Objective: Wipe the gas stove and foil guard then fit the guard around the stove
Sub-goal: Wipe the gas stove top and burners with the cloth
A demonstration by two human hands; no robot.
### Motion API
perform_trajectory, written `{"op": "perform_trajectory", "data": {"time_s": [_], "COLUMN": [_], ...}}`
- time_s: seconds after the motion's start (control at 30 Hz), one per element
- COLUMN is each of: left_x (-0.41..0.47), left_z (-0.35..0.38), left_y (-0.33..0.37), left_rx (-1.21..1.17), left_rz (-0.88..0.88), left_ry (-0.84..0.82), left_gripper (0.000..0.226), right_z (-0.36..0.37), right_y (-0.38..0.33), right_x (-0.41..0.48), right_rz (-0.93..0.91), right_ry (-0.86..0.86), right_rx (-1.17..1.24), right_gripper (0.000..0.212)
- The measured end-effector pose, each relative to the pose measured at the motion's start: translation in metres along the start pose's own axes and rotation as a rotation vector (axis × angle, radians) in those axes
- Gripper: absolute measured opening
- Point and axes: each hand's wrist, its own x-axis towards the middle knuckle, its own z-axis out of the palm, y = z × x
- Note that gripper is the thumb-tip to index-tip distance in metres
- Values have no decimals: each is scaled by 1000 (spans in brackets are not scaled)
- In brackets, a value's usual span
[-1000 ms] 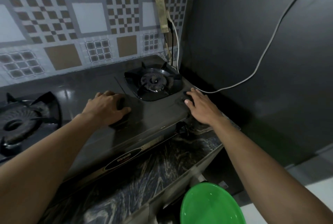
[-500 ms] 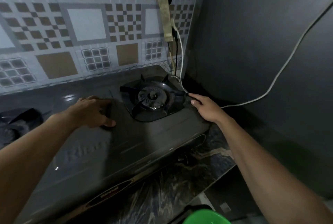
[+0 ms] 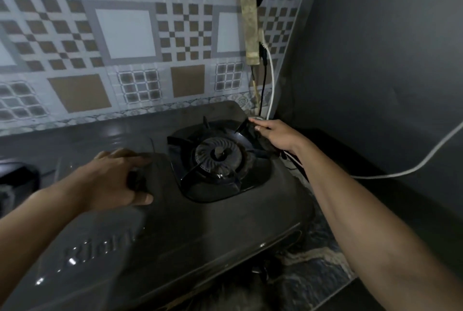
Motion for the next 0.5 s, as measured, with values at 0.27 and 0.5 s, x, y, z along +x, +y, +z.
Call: {"op": "perform_trajectory", "data": {"time_s": [0.27,0.5], "left_x": [-1,-6], "left_z": [5,4], "left_y": [-1,-3], "left_rx": [15,1], "left_rz": [7,6], "left_ry": [45,60], "left_gripper": [98,114], "right_z": [-6,0], "right_y": [-26,-57], "right_x": [61,99], "right_rz": [17,25], "right_ry": [-56,-103], "right_rx": [-137,-453], "right_gripper": [41,47]}}
